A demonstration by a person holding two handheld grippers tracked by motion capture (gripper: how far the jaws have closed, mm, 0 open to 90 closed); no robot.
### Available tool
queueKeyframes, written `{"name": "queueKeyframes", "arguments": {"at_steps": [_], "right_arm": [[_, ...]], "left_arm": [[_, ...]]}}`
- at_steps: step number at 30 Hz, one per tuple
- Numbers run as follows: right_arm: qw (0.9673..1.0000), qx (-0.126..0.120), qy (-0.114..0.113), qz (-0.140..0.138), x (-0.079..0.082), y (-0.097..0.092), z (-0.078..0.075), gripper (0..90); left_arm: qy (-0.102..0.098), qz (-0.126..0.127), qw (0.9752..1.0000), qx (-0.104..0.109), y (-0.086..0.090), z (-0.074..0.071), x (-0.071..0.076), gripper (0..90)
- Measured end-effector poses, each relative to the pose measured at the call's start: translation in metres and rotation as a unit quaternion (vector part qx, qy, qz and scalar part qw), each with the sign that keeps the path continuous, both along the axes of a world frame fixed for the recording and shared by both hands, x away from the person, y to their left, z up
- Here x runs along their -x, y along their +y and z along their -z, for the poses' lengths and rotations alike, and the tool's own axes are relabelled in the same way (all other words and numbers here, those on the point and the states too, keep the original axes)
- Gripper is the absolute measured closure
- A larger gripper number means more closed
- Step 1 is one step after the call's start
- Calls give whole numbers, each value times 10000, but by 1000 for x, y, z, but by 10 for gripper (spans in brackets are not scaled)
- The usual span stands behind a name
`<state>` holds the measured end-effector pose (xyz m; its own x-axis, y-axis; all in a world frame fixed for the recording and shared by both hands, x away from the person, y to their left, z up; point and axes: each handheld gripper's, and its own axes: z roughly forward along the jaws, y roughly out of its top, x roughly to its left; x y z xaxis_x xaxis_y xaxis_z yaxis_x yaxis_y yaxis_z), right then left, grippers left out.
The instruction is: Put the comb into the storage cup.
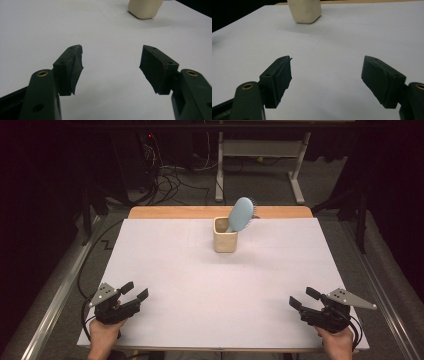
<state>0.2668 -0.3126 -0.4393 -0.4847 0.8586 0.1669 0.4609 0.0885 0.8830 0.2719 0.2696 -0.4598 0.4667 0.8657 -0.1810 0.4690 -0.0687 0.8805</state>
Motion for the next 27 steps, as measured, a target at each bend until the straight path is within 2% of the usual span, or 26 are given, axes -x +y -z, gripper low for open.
{"name": "queueKeyframes", "arguments": {"at_steps": [27], "right_arm": [[9998, 60, 198, 30, -3, 1, 13, 249]], "left_arm": [[6, -22, 10000, -9, 0, 0, 0, 346]]}}
